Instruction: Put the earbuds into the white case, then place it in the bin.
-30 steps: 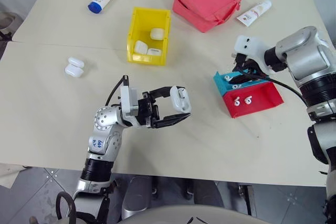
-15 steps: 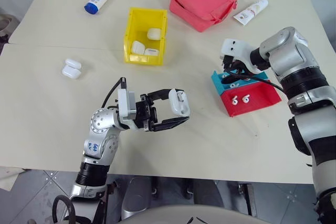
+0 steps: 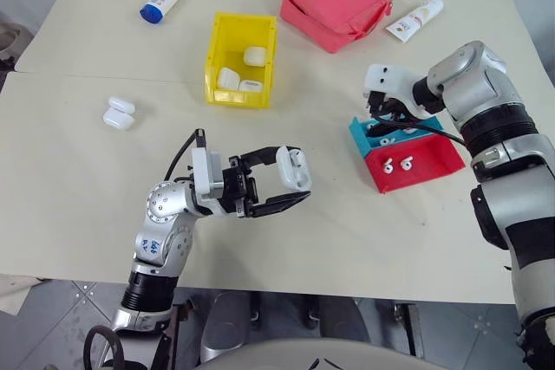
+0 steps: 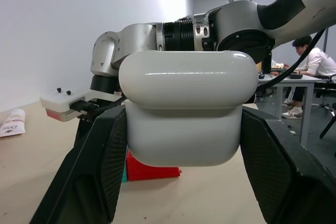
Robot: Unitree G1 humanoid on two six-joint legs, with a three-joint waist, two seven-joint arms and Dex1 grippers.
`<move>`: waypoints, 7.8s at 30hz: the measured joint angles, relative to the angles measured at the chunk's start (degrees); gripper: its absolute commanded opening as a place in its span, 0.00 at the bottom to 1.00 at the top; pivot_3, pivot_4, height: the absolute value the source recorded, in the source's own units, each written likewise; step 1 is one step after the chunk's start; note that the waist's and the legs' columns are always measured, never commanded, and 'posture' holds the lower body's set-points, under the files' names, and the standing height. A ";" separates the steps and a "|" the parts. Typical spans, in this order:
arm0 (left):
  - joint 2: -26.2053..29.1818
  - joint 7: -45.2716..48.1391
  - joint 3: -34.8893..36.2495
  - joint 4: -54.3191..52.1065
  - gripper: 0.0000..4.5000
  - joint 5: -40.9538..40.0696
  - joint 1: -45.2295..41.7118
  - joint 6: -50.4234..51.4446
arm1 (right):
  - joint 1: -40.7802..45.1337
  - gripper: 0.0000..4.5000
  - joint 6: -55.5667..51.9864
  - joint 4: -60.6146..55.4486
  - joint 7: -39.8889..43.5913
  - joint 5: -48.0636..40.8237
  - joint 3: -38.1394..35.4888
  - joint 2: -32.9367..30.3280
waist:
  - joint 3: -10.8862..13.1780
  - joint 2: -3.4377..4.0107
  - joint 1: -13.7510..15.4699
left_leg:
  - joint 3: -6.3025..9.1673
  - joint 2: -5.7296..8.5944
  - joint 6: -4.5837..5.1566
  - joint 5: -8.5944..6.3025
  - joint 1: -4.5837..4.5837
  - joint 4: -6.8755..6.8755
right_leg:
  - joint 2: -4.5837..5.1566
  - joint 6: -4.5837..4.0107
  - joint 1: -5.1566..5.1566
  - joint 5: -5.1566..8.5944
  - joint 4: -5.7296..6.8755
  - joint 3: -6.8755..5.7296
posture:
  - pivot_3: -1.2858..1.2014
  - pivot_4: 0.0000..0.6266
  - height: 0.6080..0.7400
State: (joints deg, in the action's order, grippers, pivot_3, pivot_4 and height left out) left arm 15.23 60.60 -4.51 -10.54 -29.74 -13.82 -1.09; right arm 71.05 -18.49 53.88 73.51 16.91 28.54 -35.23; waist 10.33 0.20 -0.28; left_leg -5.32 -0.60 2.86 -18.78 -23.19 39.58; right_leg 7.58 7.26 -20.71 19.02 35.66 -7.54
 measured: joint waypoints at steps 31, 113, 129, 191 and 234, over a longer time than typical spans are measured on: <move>0.22 1.57 0.12 5.01 0.62 0.00 -4.19 -0.49 | -3.31 0.11 -4.32 -9.92 -0.13 -4.27 -10.77 -2.59 | 0.06 0.11 0.16 | 0.00 0.01 0.00 0.00 -0.02 -0.02 | 0.00 0.00 -0.01 0.00 -0.01 -0.02 | 0.52 0.24 1.00; -3.82 15.09 0.82 22.44 0.62 1.15 -17.39 2.82 | -57.88 0.11 -32.52 -91.21 -51.37 -88.86 -34.94 -0.58 | 0.06 0.09 1.56 | 0.02 0.12 0.06 -0.01 0.00 -0.08 | 0.02 0.00 0.00 0.00 -0.04 0.08 | 0.52 0.24 1.00; -3.51 14.73 2.49 22.75 0.62 2.03 -17.35 2.28 | -56.06 0.57 -31.59 -91.36 -49.78 -85.44 -33.37 -2.40 | 0.06 0.09 1.57 | 0.02 0.11 0.06 -0.01 0.00 -0.08 | 0.02 0.00 0.00 0.00 -0.04 0.07 | 0.52 0.24 1.00; 5.11 11.59 -1.57 29.54 0.62 13.61 -29.12 -3.10 | -33.80 0.00 -44.66 -89.18 -39.80 -59.64 -25.29 -16.15 | 0.07 -0.05 1.51 | -0.05 0.17 0.14 0.00 -0.52 0.07 | 0.10 0.01 -0.61 -0.01 0.27 0.04 | 0.52 0.24 1.00; 5.77 -16.21 7.70 80.19 1.00 24.80 -55.28 -15.74 | -61.32 1.00 -24.06 -80.25 -27.79 -63.08 -44.62 -10.18 | 0.18 -0.32 1.64 | -0.18 0.41 0.22 0.03 -0.22 -0.05 | 0.22 0.12 -0.42 -0.06 0.27 0.01 | 0.52 0.24 1.00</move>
State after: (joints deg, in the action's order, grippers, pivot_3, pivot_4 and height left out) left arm 21.00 44.39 3.18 69.64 -4.95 -69.10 -16.83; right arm 9.73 -42.54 -26.37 45.71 -46.17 -16.09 -45.41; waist 10.50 -0.12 1.36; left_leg -5.50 -0.20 3.08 -18.75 -23.40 39.53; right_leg 7.80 7.38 -21.13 18.96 35.92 -7.53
